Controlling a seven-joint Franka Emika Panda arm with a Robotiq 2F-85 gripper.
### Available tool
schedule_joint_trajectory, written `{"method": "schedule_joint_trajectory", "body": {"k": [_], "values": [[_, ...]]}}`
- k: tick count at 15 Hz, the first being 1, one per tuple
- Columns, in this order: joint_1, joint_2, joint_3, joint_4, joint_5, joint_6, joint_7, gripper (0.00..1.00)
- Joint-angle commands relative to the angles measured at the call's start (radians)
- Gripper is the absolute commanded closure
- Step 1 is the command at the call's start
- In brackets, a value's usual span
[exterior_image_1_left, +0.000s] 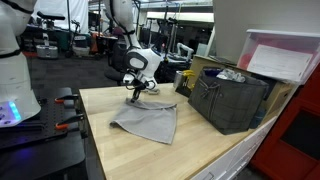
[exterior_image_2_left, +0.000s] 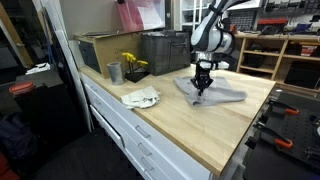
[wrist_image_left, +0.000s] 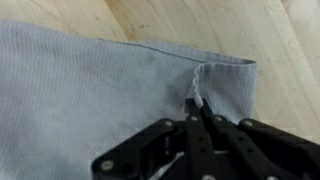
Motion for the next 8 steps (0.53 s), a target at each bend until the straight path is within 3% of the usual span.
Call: {"method": "schedule_joint_trajectory", "body": {"k": [1,6,7,8], "values": [[0.026,-0.034,0.030,0.059,0.023,-0.029,-0.020,0.99],[0.088,-0.046,0.084,0.171,0.012,-0.035,-0.025,0.99],[0.101,-0.048,0.093,0.184,0.006,-0.031,-0.037,0.84],[0.112,-0.051,0.103,0.195,0.005,-0.029,-0.047,0.98]]}}
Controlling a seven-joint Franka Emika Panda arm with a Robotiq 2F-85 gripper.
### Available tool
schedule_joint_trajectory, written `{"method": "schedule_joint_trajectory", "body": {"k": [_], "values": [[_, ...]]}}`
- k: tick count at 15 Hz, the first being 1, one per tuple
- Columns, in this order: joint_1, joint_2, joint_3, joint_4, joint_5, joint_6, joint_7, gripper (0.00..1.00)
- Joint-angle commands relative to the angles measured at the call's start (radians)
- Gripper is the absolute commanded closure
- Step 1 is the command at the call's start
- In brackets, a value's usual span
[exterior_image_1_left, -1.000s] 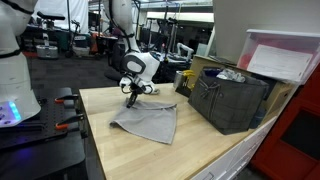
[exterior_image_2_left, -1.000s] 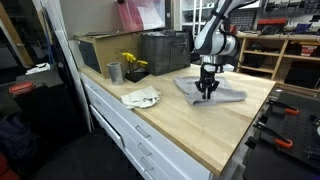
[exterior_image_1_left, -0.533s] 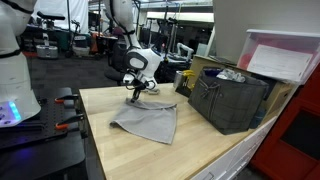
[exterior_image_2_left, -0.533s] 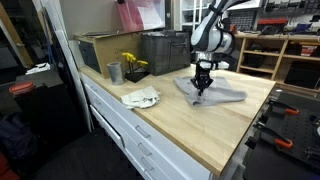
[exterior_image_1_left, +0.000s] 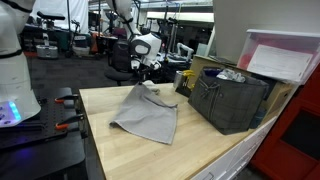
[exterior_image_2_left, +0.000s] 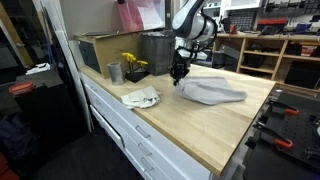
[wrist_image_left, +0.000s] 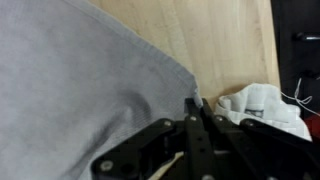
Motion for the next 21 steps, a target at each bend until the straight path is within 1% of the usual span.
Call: {"method": "schedule_joint_trajectory", "body": {"k": [1,3,4,5,6,7,10,11,12,13,15,16,21], "values": [[0.036,-0.023,0.021,0.042,0.002,-0.027,-0.052,0.97],[0.044,-0.027,0.042,0.055,0.014,-0.033,-0.090,1.00],[0.042,-0.030,0.054,0.058,0.020,-0.039,-0.118,0.99],[0.037,-0.034,0.066,0.058,0.025,-0.046,-0.148,0.71],[0.033,-0.041,0.073,0.051,0.023,-0.048,-0.178,0.69],[0.028,-0.043,0.078,0.047,0.026,-0.050,-0.205,0.64],[-0.005,-0.069,0.092,0.024,0.065,-0.065,-0.281,0.42],[-0.015,-0.080,0.087,0.012,0.084,-0.061,-0.293,0.34],[-0.022,-0.091,0.071,-0.004,0.100,-0.045,-0.284,0.27],[-0.037,-0.101,0.059,-0.020,0.122,-0.039,-0.282,0.18],[-0.074,-0.118,0.025,-0.060,0.163,-0.026,-0.272,0.05],[-0.084,-0.122,-0.001,-0.082,0.172,-0.012,-0.252,0.00],[-0.141,-0.087,-0.122,-0.206,0.192,0.012,-0.191,0.00]]}}
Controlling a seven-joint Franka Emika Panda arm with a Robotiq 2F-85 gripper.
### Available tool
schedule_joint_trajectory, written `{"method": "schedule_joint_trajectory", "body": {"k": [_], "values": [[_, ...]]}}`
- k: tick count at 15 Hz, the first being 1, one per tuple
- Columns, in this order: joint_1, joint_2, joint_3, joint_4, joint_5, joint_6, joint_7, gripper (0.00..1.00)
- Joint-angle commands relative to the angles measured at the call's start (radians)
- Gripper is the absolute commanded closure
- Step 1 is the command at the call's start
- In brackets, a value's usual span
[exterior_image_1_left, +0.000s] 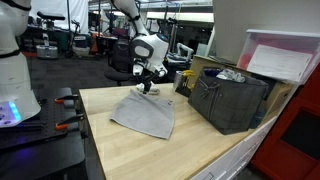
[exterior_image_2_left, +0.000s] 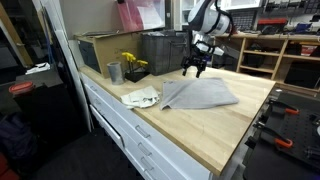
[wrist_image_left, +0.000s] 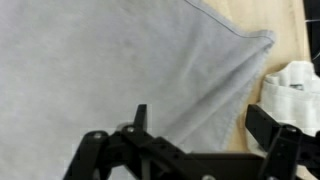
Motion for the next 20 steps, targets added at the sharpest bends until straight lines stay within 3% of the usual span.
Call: {"method": "schedule_joint_trajectory", "body": {"k": [1,7,13,20], "values": [[-0.027,0.003,-0.056,-0.113,0.028,0.036,0.058,0.00],[-0.068,0.057,-0.116,-0.179,0.049,0.099,0.097,0.00],[-0.071,0.129,-0.207,-0.165,-0.049,0.195,0.216,0.00],[-0.095,0.157,-0.218,-0.138,-0.078,0.209,0.288,0.00]]}}
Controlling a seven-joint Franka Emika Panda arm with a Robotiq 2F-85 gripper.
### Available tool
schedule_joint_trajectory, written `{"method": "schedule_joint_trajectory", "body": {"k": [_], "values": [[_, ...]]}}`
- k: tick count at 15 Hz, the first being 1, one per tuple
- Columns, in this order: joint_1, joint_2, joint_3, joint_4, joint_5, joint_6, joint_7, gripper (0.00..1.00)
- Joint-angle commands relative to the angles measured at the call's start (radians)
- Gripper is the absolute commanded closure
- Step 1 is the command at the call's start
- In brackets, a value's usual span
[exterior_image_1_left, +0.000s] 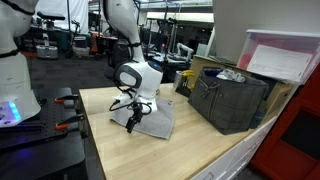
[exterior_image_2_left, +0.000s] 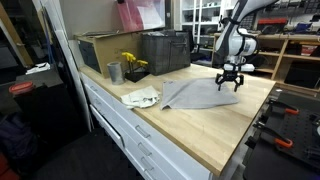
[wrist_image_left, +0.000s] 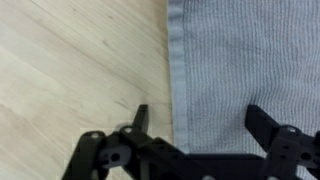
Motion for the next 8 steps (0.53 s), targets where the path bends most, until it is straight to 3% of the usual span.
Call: {"method": "schedule_joint_trajectory", "body": {"k": [1,3,4,5,8], "values": [[-0.022,0.011,0.005,0.032,-0.014,0.009,0.044,0.00],[-0.038,0.014,0.011,0.054,-0.006,-0.002,0.039,0.00],[-0.053,0.016,0.022,0.063,0.004,-0.004,0.027,0.25],[-0.064,0.020,0.030,0.072,0.013,-0.008,0.021,0.26],[-0.100,0.029,0.065,0.085,0.042,-0.016,0.005,0.49]]}}
